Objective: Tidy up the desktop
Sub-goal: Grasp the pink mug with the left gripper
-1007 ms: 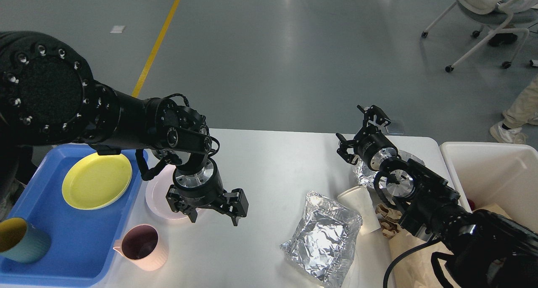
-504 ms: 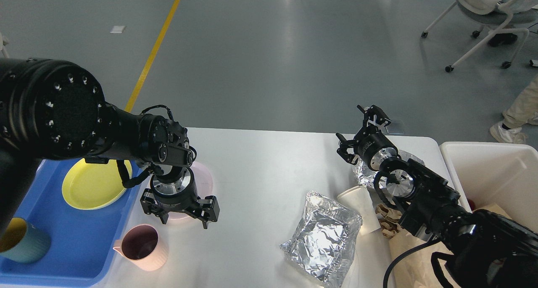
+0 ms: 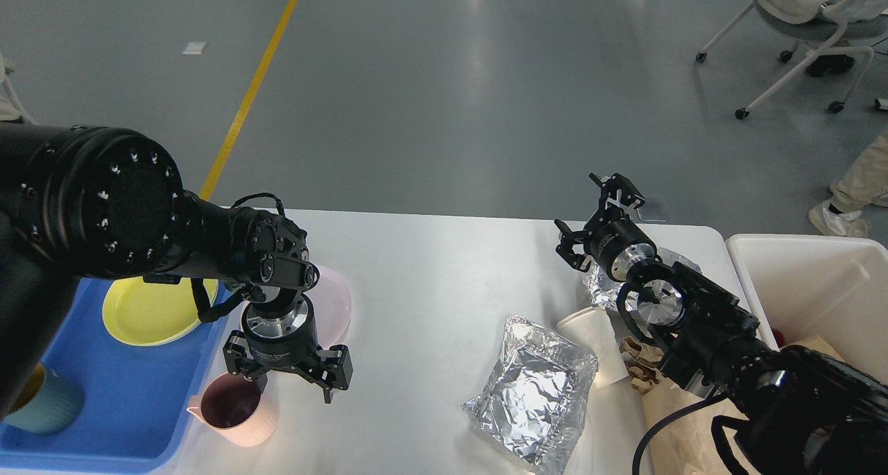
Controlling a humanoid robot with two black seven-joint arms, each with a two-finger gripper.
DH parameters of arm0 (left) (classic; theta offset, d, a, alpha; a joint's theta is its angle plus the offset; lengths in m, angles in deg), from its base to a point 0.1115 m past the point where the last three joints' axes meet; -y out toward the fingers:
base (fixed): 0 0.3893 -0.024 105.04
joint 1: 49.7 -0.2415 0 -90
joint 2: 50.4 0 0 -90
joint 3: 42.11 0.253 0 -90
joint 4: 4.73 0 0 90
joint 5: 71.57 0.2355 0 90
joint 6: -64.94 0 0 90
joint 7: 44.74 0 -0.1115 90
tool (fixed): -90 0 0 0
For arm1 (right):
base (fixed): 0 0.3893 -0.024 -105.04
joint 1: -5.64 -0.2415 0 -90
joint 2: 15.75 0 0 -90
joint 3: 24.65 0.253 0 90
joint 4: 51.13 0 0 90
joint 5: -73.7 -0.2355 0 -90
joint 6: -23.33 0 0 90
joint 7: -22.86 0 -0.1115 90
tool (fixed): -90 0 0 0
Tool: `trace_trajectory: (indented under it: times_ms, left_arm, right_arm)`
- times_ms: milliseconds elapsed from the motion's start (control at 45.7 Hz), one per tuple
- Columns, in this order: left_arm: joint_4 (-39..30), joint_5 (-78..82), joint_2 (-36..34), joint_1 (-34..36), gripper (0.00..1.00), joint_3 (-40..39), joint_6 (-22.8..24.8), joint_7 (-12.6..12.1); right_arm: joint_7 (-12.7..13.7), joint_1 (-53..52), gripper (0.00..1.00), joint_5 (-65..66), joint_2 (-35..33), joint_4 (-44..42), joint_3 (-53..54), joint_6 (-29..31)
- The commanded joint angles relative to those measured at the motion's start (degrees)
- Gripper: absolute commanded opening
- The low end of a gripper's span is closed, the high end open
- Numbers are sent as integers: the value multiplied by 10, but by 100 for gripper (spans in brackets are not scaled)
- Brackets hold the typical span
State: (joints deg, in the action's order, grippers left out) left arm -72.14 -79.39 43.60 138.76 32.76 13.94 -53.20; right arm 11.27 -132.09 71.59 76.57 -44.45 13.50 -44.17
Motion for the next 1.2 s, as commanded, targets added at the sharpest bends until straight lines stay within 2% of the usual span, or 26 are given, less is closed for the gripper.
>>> trace_trajectory:
  times_ms: [0, 219, 526, 613, 810, 1183]
  left_arm:
    - [-1, 0, -1, 3, 96, 4, 16, -1]
    - [-1, 0, -1, -1, 96, 40, 20, -1]
    - [28, 1, -1, -39, 96, 45, 8, -3]
    - [44, 1, 0, -54, 96, 55, -7, -3]
    - [48, 2, 0, -76, 96, 57, -73, -4]
    - [48, 2, 0, -88, 96, 54, -73, -3]
  right_arm:
    - [-1, 0, 100, 0, 0, 0, 0, 0]
    - [0, 0, 100, 0, 0, 0, 0, 0]
    - [0, 0, 100, 0, 0, 0, 0, 0]
    - [0, 0, 100, 0, 0, 0, 0, 0]
    - [-1, 0, 100, 0, 0, 0, 0, 0]
    - [0, 0, 100, 0, 0, 0, 0, 0]
